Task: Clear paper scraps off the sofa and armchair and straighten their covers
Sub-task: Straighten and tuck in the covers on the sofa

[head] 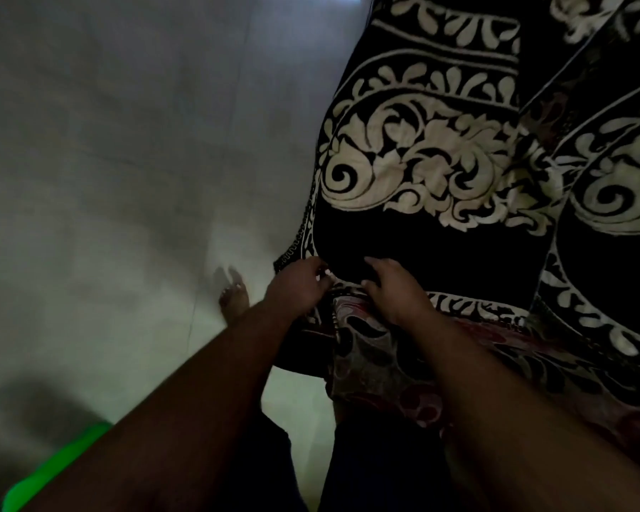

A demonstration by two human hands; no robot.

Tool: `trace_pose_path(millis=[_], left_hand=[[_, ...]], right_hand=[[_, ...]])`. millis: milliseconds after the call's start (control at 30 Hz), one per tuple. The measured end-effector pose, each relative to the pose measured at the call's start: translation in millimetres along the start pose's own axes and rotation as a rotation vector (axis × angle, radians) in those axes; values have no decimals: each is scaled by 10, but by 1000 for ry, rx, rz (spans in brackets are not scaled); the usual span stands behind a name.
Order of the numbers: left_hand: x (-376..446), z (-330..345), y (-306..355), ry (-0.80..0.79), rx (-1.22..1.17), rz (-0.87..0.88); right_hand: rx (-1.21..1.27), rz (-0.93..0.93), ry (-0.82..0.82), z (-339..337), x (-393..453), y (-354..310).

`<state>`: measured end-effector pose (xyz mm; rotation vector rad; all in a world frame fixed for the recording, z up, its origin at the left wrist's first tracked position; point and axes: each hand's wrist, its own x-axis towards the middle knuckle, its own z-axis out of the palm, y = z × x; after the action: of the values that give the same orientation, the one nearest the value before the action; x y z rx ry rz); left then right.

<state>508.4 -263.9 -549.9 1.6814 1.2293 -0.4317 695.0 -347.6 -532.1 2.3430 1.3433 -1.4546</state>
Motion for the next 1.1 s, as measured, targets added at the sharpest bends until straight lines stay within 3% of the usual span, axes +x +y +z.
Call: trace_pose_path(millis=[333,533,700,1100], left_hand=[[-1351,-978,719,-105,-458,-72],[-2015,-1644,916,-155,-429,69],[-2447,-2245,1330,-231,-286,199],[-2497,-2749,1869,-112,-86,326]], right_hand=[[628,220,194,-592,-1295,-1011],[769,253,313,-895,-2127,-1646],[825,237,417,-1196,-2475,-1801],[946,201,606,-1733,-2503,-1938]])
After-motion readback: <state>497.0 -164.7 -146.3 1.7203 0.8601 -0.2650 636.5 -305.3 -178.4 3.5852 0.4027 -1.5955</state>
